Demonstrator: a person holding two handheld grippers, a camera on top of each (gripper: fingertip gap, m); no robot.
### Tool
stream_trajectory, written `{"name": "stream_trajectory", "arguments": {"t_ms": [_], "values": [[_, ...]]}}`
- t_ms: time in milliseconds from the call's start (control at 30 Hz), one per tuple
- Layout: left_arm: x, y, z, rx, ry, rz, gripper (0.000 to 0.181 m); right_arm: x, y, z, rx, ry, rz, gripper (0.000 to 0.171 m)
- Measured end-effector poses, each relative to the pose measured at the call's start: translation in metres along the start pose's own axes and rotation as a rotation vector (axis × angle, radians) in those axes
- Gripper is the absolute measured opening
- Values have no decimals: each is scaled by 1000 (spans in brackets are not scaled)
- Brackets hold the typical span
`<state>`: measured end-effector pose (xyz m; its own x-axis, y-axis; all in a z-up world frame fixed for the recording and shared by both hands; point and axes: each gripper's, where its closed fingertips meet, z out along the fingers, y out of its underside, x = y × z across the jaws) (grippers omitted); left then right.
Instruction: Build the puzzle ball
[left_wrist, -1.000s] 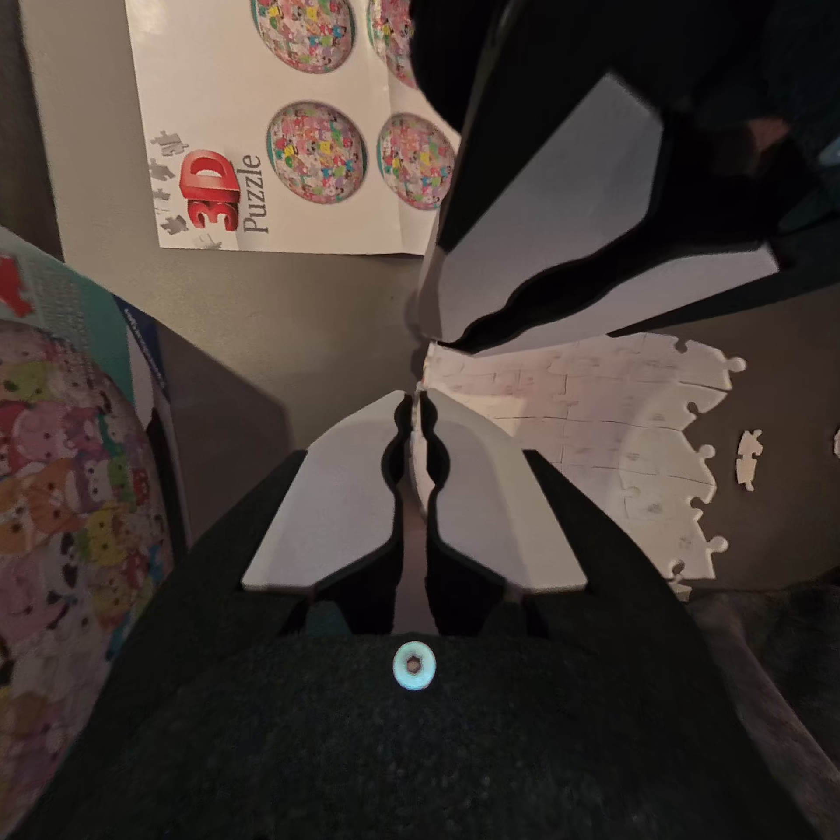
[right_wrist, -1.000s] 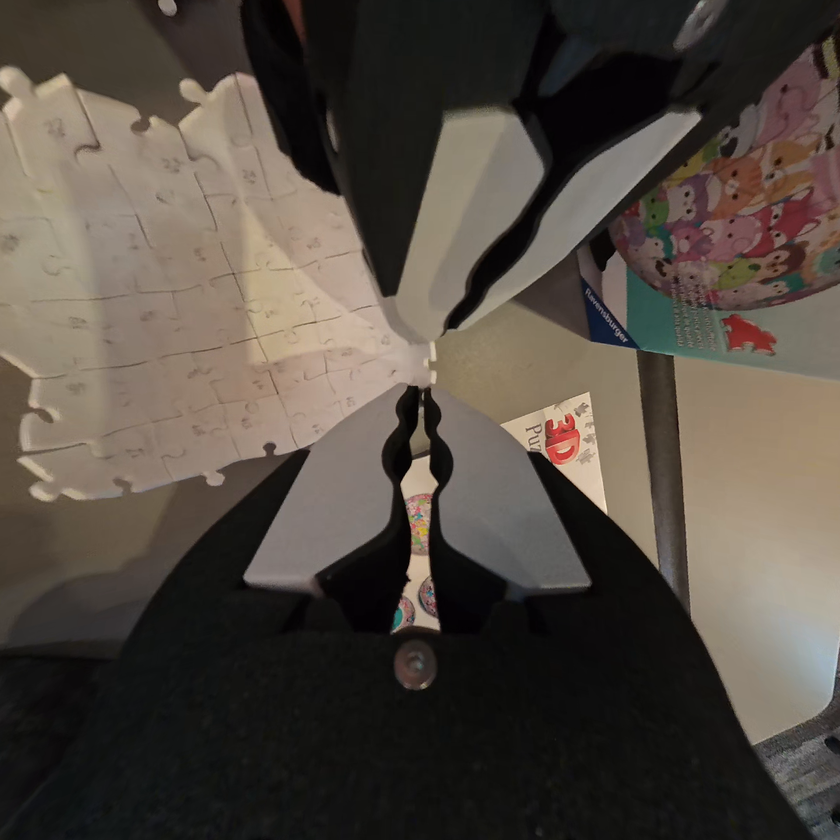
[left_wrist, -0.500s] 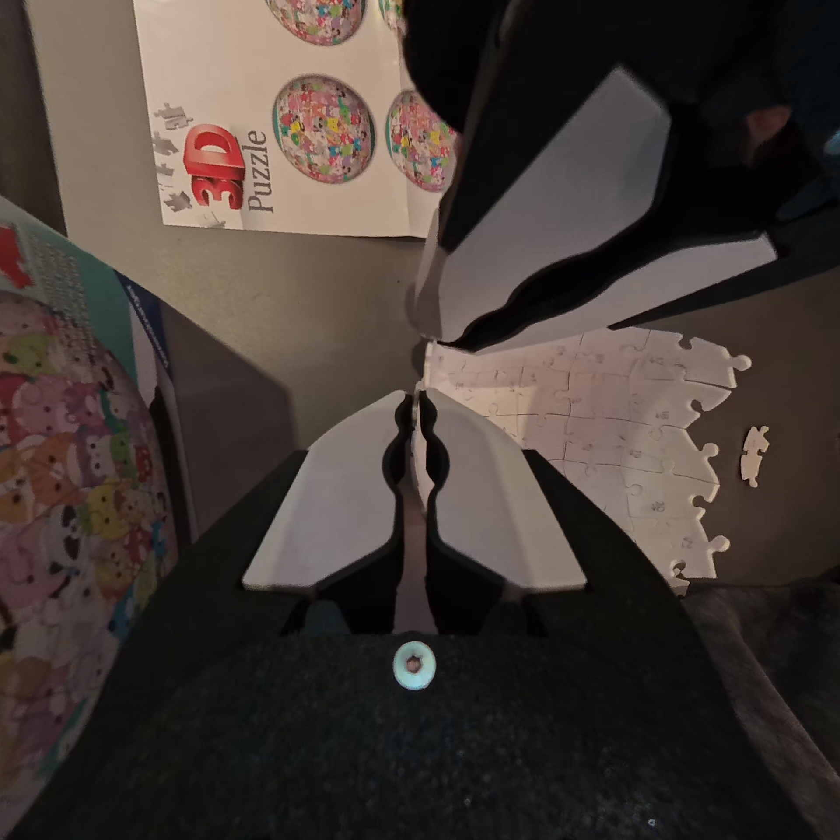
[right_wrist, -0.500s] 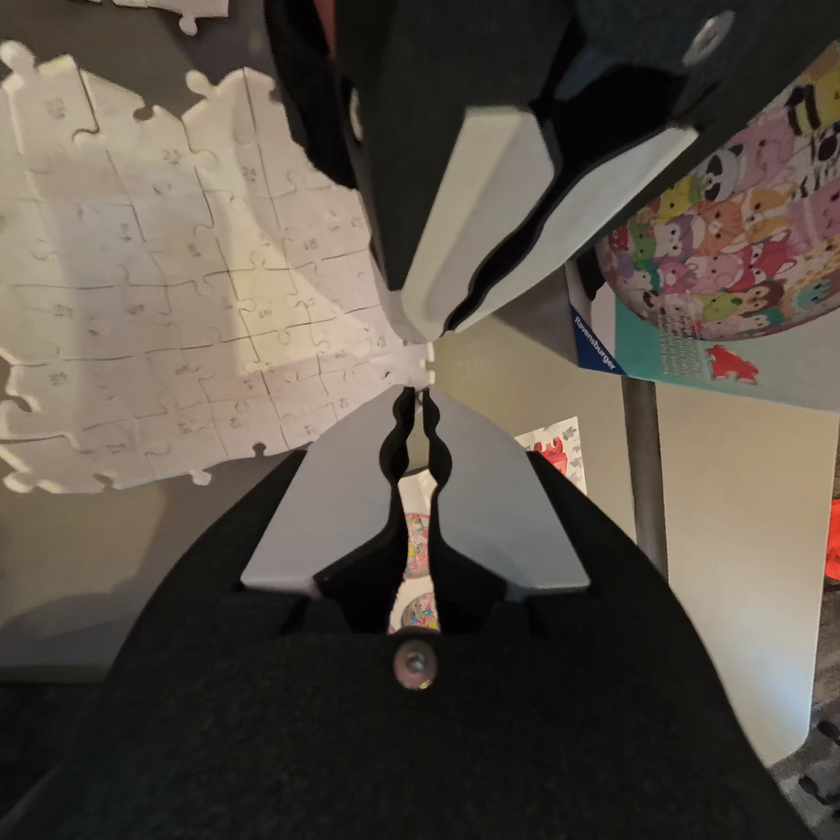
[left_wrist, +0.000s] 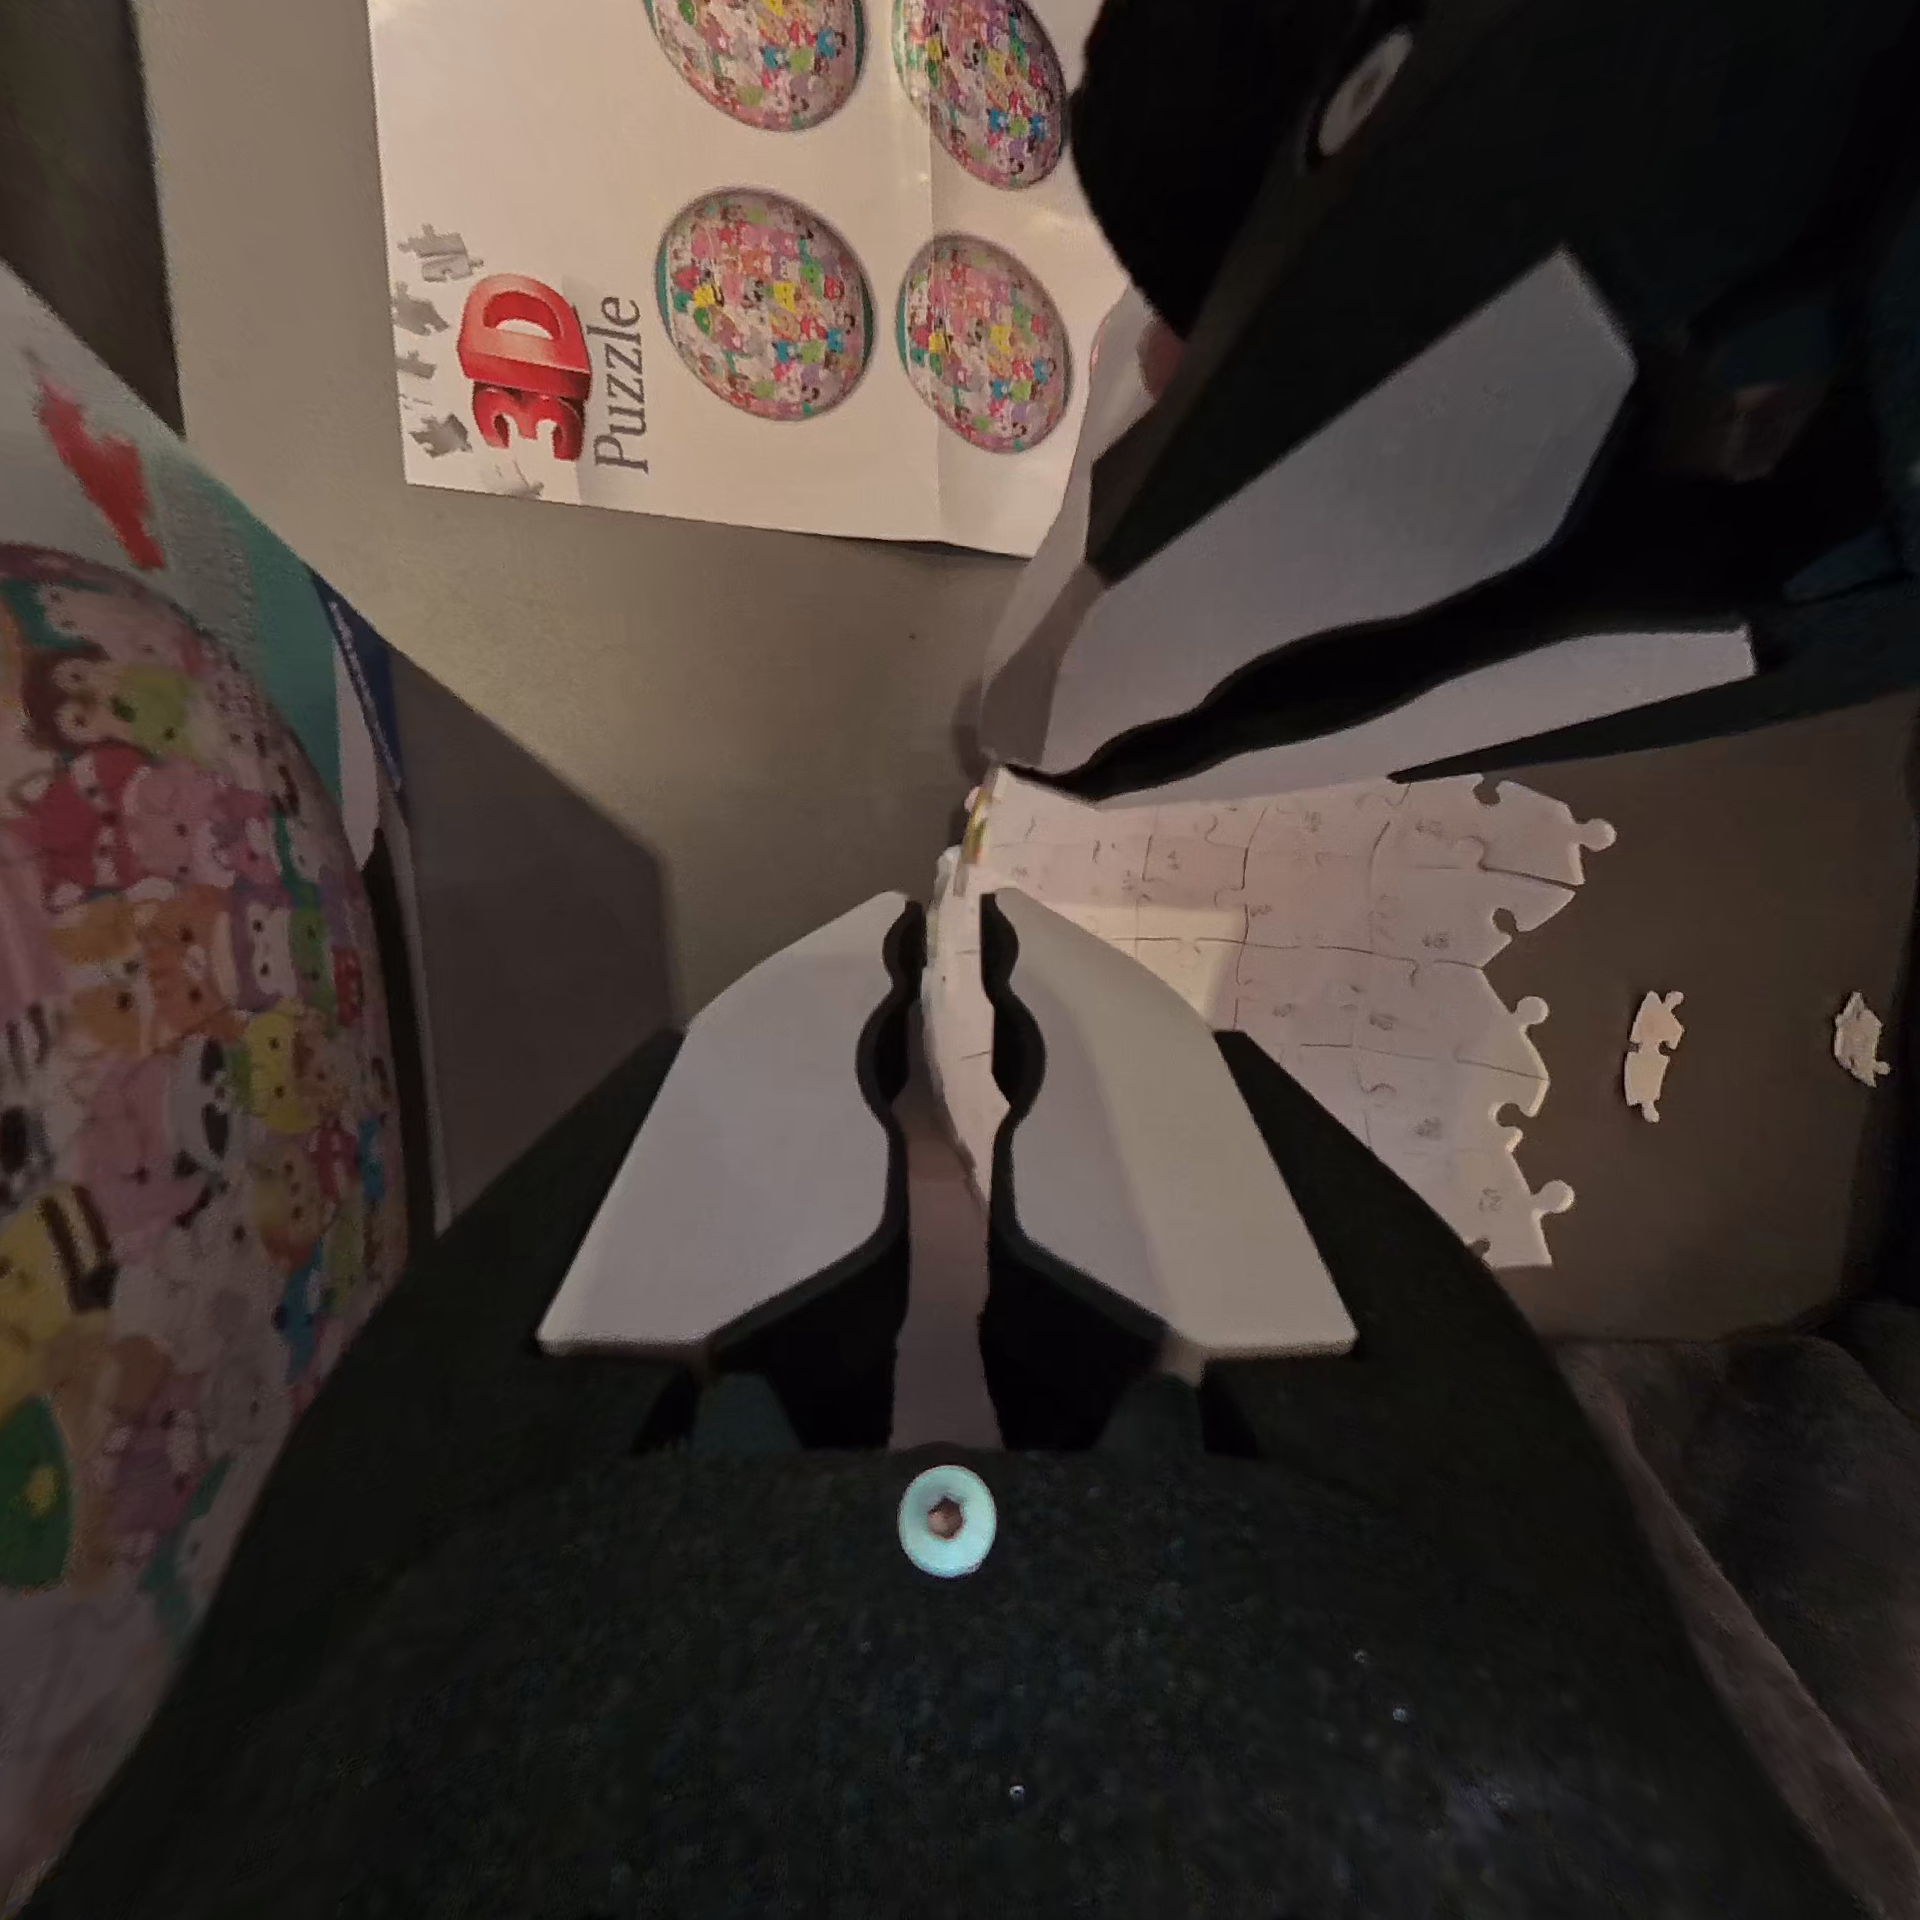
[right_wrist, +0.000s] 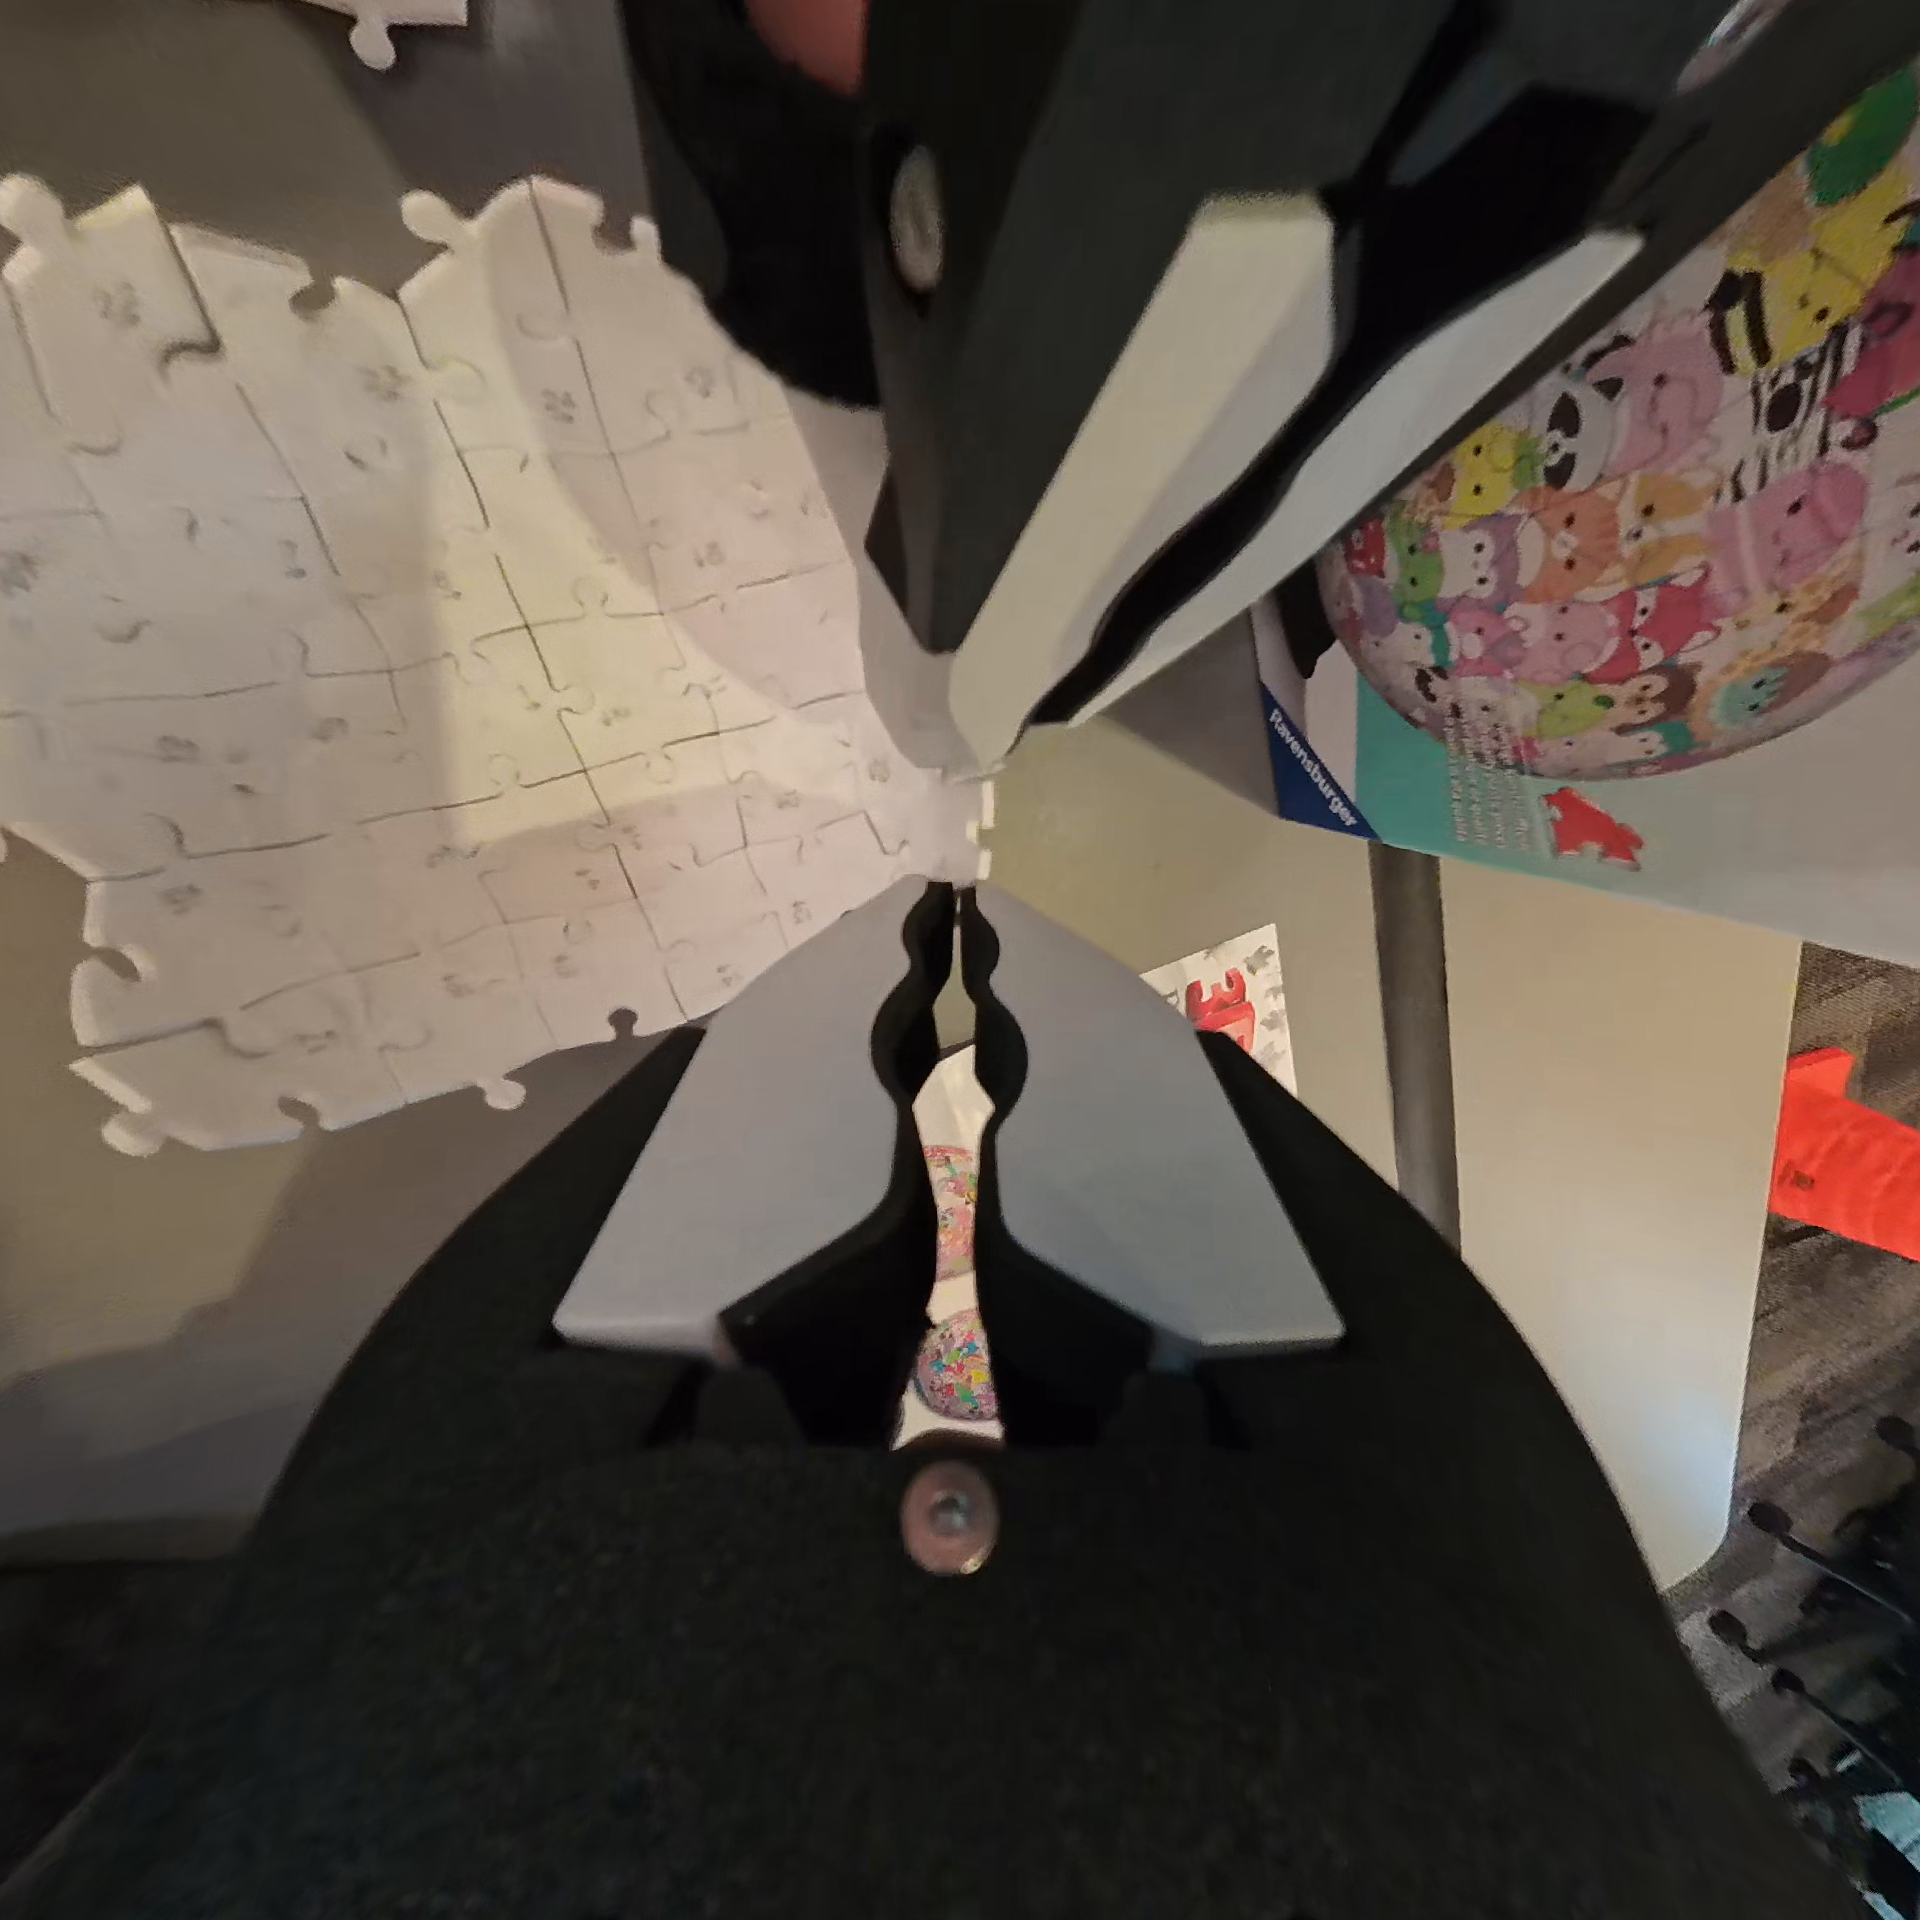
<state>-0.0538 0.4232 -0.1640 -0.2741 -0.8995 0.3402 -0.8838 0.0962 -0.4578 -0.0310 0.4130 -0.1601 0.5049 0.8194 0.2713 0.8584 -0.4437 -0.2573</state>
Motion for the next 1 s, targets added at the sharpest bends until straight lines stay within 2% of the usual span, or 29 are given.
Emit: {"name": "stream_trajectory", "arguments": {"t_ms": [400, 600, 1000], "values": [[0, 24, -45, 23, -77, -98, 22, 1, 3, 6, -40, 8, 1, 2], [15, 39, -31, -27, 98, -146, 24, 1, 3, 5, -44, 12, -3, 2], [38, 71, -31, -160, 193, -155, 19, 0, -2, 5, -28, 22, -28, 0]]}}
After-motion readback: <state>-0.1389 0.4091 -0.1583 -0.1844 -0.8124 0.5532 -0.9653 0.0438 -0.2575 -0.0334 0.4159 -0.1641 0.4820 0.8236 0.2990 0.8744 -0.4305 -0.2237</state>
